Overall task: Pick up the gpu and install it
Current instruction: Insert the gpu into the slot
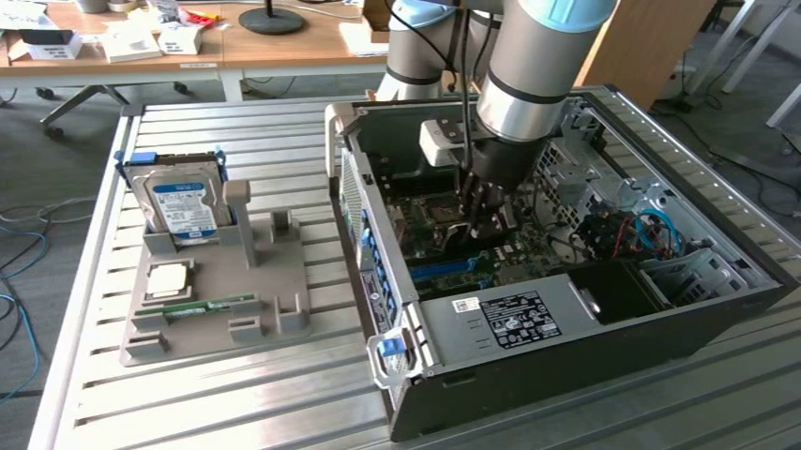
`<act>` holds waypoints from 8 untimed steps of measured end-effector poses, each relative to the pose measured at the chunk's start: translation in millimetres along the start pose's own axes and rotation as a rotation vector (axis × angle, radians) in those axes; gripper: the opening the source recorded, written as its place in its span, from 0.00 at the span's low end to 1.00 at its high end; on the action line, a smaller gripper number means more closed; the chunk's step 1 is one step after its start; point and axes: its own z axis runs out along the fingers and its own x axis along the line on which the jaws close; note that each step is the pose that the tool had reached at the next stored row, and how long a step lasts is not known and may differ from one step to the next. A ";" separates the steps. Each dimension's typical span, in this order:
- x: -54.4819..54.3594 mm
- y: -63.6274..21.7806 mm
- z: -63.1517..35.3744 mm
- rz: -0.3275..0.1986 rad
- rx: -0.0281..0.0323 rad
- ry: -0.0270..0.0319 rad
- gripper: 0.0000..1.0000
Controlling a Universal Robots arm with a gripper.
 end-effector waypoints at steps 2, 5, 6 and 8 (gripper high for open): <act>0.0 1.3 0.2 0.000 0.0001 -0.0002 0.26; 0.0 2.4 0.1 0.000 0.0000 0.0001 0.26; 0.0 2.4 0.2 0.000 -0.0001 0.0001 0.26; 0.1 2.8 0.3 0.000 -0.0001 0.0001 0.26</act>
